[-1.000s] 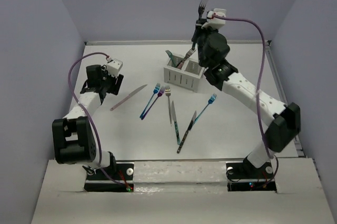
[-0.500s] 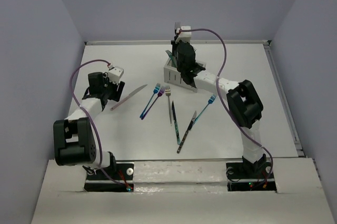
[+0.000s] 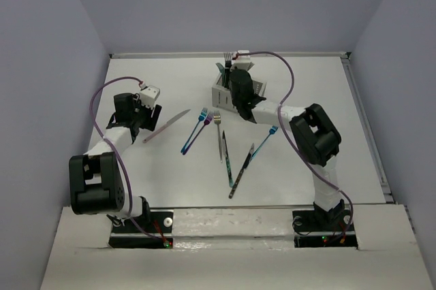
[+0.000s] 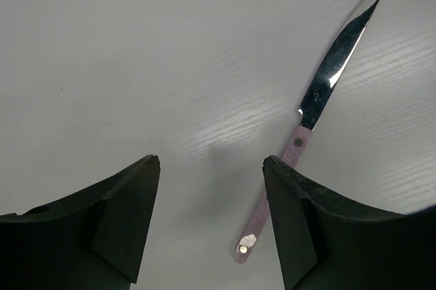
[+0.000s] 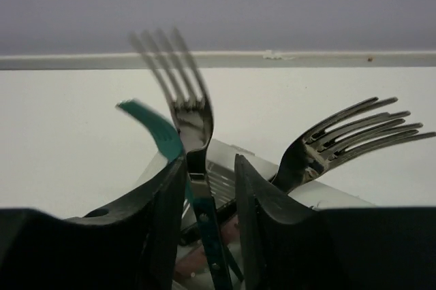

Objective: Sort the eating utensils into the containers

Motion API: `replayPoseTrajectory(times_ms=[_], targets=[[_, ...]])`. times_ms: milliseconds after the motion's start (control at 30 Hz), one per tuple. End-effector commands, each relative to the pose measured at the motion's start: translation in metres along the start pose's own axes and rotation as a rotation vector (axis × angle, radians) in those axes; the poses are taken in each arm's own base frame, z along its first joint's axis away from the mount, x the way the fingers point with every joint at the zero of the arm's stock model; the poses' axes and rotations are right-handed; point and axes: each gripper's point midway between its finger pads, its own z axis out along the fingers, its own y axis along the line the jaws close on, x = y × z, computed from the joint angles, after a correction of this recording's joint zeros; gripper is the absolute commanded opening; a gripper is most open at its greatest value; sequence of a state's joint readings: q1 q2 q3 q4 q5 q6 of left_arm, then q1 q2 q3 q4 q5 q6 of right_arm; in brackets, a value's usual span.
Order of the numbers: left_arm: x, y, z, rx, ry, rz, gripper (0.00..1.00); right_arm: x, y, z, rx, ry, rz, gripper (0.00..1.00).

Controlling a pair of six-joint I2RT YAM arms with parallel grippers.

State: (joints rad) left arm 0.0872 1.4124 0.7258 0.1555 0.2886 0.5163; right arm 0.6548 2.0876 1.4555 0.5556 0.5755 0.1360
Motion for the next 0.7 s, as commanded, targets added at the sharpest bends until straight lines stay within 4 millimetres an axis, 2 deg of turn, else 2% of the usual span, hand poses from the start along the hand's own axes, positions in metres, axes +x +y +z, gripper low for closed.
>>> replayPoseTrajectory(times_ms=[0,33,100,133,233,267,300,333,367,467,500,667], targets=[[-0.011,0.002,-0.005,-0.005,-0.051,0.005,0.75,-0.087,0.007,-0.025,-0.052,-0.143,0.088,0.47],[-0.01,0.002,-0.005,-0.001,-0.051,0.005,0.75,-0.091,0.005,-0.029,-0.051,-0.145,0.081,0.52],[-0.011,0.001,-0.005,0.001,-0.053,0.006,0.75,-0.103,0.004,-0.04,-0.055,-0.147,0.064,0.55],[-0.011,0.002,-0.006,-0.002,-0.052,0.007,0.75,-0.115,-0.002,-0.05,-0.045,-0.139,0.049,0.57],[-0.011,0.002,-0.006,-0.005,-0.051,0.008,0.75,-0.122,-0.007,-0.072,-0.038,-0.068,0.096,0.59],[-0.011,0.001,-0.007,-0.003,-0.053,0.011,0.75,-0.12,-0.021,-0.087,-0.001,-0.014,0.093,0.6],[-0.011,0.002,-0.007,-0.005,-0.054,0.011,0.76,-0.116,-0.027,-0.096,0.012,0.012,0.145,0.6],[-0.01,0.001,-0.007,-0.002,-0.055,0.012,0.75,-0.126,-0.036,-0.112,0.02,0.018,0.172,0.6],[-0.011,0.0,-0.008,-0.002,-0.058,0.014,0.76,-0.093,-0.05,-0.125,0.052,0.117,0.138,0.6],[-0.011,0.0,-0.008,-0.002,-0.063,0.014,0.76,-0.061,-0.071,-0.155,0.118,0.226,0.218,0.59],[-0.011,-0.001,-0.008,0.0,-0.064,0.012,0.76,-0.038,-0.086,-0.173,0.162,0.294,0.242,0.59],[-0.013,-0.002,-0.01,0.001,-0.074,0.01,0.76,0.028,-0.106,-0.211,0.24,0.512,0.246,0.6]])
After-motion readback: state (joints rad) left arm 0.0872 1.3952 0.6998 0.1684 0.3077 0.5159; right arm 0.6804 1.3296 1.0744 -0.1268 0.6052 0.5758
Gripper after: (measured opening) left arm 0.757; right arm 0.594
